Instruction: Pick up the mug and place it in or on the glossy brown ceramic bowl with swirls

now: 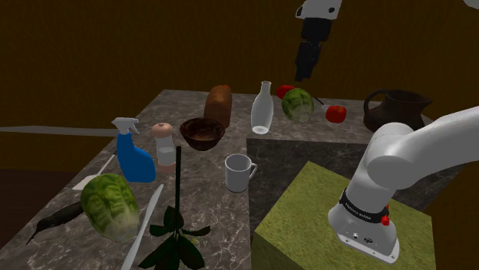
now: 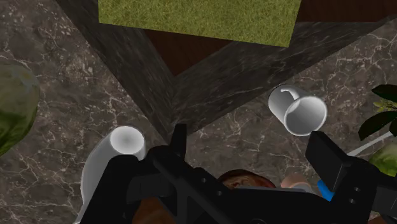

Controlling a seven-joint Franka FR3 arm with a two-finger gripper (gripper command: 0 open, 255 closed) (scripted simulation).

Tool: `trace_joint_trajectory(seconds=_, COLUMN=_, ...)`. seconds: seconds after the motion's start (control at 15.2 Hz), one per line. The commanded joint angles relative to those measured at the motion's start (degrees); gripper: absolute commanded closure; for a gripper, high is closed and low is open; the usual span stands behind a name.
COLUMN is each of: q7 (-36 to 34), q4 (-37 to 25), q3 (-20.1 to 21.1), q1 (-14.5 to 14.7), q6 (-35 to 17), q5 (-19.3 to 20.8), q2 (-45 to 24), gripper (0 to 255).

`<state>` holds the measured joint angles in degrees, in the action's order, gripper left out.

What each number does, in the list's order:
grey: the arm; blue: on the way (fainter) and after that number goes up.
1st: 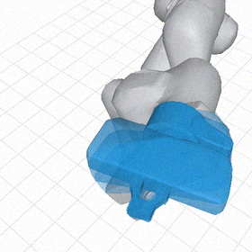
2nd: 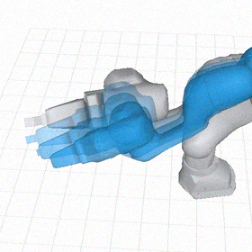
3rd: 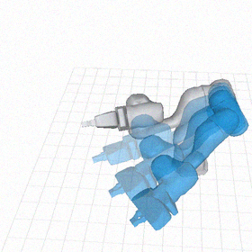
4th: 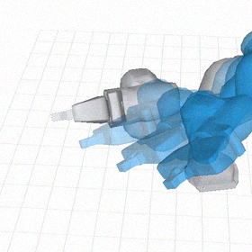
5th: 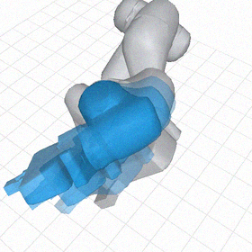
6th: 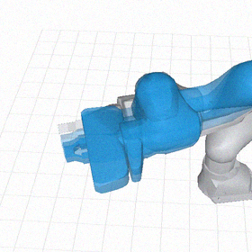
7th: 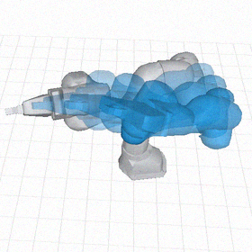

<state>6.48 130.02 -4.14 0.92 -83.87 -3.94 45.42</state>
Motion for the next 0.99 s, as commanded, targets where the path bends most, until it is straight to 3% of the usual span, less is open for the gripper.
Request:
trace_joint_trajectory(seconds=0.0, q7=0.0, q4=0.0, q3=0.0, q1=0.0, q6=0.0, q5=0.0, q2=0.0, gripper=0)
trace_joint_trajectory(seconds=0.46, q7=-4.6, q4=9.4, q3=5.8, q1=1.9, q6=-11.6, q5=-3.2, q2=-2.1, gripper=0)
trace_joint_trajectory(seconds=0.92, q7=-9.1, q4=15.5, q3=11.9, q1=4.2, q6=-24.3, q5=-6.4, q2=-8.7, gripper=0)
